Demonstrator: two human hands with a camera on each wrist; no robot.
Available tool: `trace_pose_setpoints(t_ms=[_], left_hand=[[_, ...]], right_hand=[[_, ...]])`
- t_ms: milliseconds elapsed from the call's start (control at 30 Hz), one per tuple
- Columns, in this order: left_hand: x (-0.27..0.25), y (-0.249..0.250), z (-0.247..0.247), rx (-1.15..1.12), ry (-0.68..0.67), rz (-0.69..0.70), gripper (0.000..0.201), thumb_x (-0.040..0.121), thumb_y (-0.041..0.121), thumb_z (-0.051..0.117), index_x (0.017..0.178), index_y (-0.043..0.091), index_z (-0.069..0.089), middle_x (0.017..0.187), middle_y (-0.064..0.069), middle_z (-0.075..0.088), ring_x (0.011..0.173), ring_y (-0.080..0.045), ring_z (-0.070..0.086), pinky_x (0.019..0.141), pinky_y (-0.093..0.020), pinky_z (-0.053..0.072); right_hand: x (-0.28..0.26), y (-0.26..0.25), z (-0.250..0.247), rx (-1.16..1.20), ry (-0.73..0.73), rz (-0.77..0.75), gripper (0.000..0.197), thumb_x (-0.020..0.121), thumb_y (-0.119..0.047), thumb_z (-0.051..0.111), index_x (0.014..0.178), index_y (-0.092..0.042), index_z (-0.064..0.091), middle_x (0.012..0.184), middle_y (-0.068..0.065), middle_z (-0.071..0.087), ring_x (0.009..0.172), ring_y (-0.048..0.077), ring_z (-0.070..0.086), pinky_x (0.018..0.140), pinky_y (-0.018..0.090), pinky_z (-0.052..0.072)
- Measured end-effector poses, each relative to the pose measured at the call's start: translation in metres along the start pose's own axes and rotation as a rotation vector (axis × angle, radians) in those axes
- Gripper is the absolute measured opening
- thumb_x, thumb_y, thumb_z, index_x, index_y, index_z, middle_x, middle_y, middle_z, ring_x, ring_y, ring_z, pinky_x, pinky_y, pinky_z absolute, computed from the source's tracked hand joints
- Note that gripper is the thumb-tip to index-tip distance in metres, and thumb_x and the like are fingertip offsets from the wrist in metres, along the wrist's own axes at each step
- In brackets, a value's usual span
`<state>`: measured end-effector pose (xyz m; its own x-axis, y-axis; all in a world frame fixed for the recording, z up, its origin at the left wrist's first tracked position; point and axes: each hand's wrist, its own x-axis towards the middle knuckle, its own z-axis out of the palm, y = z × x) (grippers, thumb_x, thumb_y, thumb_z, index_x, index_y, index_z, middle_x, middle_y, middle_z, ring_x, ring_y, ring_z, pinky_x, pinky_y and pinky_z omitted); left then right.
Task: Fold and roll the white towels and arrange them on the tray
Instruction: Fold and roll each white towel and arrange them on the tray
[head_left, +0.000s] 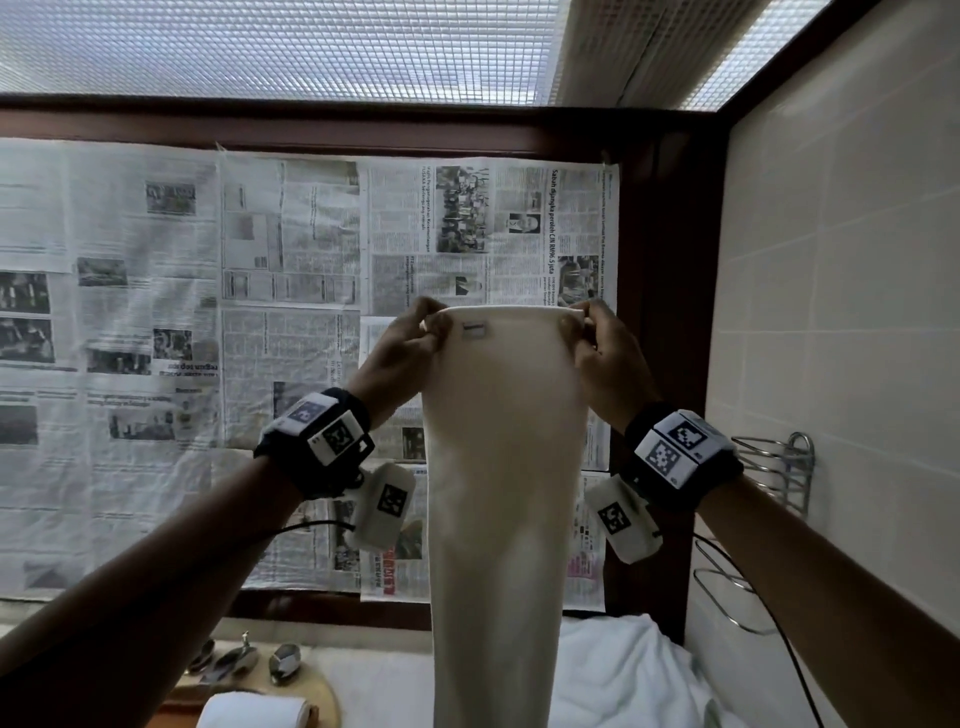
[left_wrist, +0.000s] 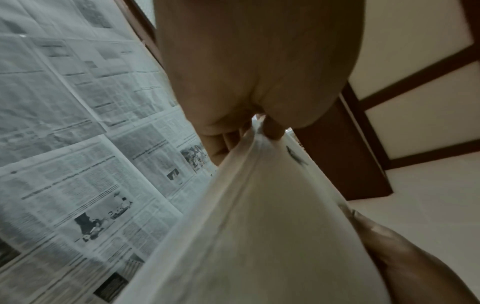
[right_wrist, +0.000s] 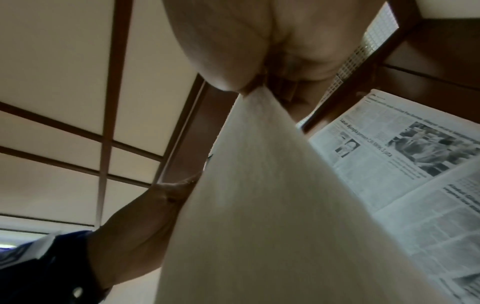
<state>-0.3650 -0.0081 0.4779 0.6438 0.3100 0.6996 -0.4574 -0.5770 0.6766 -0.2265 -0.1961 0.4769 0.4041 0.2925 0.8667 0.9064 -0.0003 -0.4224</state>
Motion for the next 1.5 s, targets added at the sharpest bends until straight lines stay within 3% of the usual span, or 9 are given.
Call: trace_pose_setpoints(t_ms=[167,333,600,800,900,1100,1200,1400,1500], left_hand=[[-0.008,0.013,0.000,-0.066,0.079,0.023,0.029,0.107,0.026,0.038,0.113,0.000,0.048,0.086,-0.006,0.060,0.068,-0.012,0.058,0.051,-0.023,0.048],[-0.032,-0.021,0.002,-0.032,0.042,-0.020,0.026,0.106,0.026,0.041,0.112,0.002,0.051,0.091,-0.005,0.061,0.073,-0.010,0.058,0.056,-0.022,0.049],[-0.113,-0.133,0.015,0.002,-0.120,-0.324,0.019,0.105,0.021,0.045,0.108,0.004,0.053,0.070,0.000,0.045,0.049,-0.004,0.041,0.040,-0.019,0.032],[-0.191,-0.250,0.033,0.123,-0.284,-0.607,0.015,0.104,0.024,0.047,0.098,0.011,0.052,0.068,-0.001,0.046,0.057,-0.012,0.045,0.045,-0.023,0.036],[-0.212,-0.302,0.042,0.172,-0.372,-0.701,0.014,0.102,0.024,0.049,0.095,0.012,0.052,0.067,-0.008,0.053,0.061,-0.020,0.049,0.042,-0.023,0.037],[-0.185,-0.380,0.053,0.332,-0.444,-0.696,0.011,0.098,0.022,0.058,0.088,0.016,0.060,0.075,-0.001,0.060,0.066,-0.015,0.051,0.059,-0.026,0.041],[-0.159,-0.420,0.055,0.342,-0.465,-0.722,0.010,0.096,0.023,0.061,0.089,0.016,0.063,0.076,-0.002,0.062,0.063,-0.017,0.052,0.064,-0.028,0.043],[-0.111,-0.511,0.061,0.304,-0.465,-0.836,0.011,0.097,0.020,0.061,0.088,0.013,0.062,0.067,-0.006,0.066,0.051,-0.016,0.061,0.044,-0.021,0.044],[-0.098,-0.563,0.069,0.227,-0.432,-0.954,0.014,0.097,0.014,0.060,0.084,0.012,0.059,0.067,-0.014,0.065,0.058,-0.028,0.068,0.052,-0.031,0.057]], right_hand=[[-0.007,-0.020,-0.007,0.071,0.073,0.018,0.020,0.101,-0.035,0.049,0.097,-0.016,0.054,0.078,-0.002,0.061,0.054,-0.001,0.049,0.049,0.017,0.039],[-0.040,0.003,0.010,0.082,0.023,0.081,0.026,0.099,-0.039,0.049,0.097,-0.014,0.055,0.080,0.008,0.066,0.062,0.020,0.060,0.053,0.034,0.049],[-0.154,0.094,0.067,0.059,-0.193,0.282,0.026,0.100,-0.037,0.049,0.089,-0.013,0.052,0.066,-0.003,0.051,0.054,0.009,0.045,0.052,0.033,0.038],[-0.260,0.165,0.112,0.043,-0.463,0.506,0.021,0.101,-0.033,0.050,0.094,-0.013,0.050,0.078,0.015,0.061,0.055,0.020,0.055,0.045,0.038,0.051],[-0.293,0.196,0.133,0.016,-0.566,0.589,0.018,0.099,-0.032,0.052,0.098,-0.014,0.051,0.079,0.011,0.065,0.053,0.022,0.057,0.040,0.037,0.053],[-0.299,0.273,0.178,-0.102,-0.612,0.636,0.010,0.094,-0.039,0.057,0.088,-0.031,0.053,0.077,-0.009,0.066,0.071,0.016,0.062,0.069,0.039,0.052],[-0.285,0.309,0.202,-0.152,-0.624,0.665,0.008,0.091,-0.038,0.060,0.086,-0.035,0.055,0.077,-0.016,0.064,0.077,0.016,0.061,0.072,0.035,0.049],[-0.260,0.388,0.264,-0.194,-0.671,0.758,0.011,0.089,-0.040,0.062,0.081,-0.039,0.055,0.083,-0.014,0.065,0.077,0.019,0.062,0.074,0.040,0.052],[-0.255,0.426,0.297,-0.275,-0.755,0.796,0.011,0.090,-0.039,0.062,0.081,-0.036,0.056,0.085,-0.012,0.065,0.081,0.020,0.062,0.074,0.035,0.051]])
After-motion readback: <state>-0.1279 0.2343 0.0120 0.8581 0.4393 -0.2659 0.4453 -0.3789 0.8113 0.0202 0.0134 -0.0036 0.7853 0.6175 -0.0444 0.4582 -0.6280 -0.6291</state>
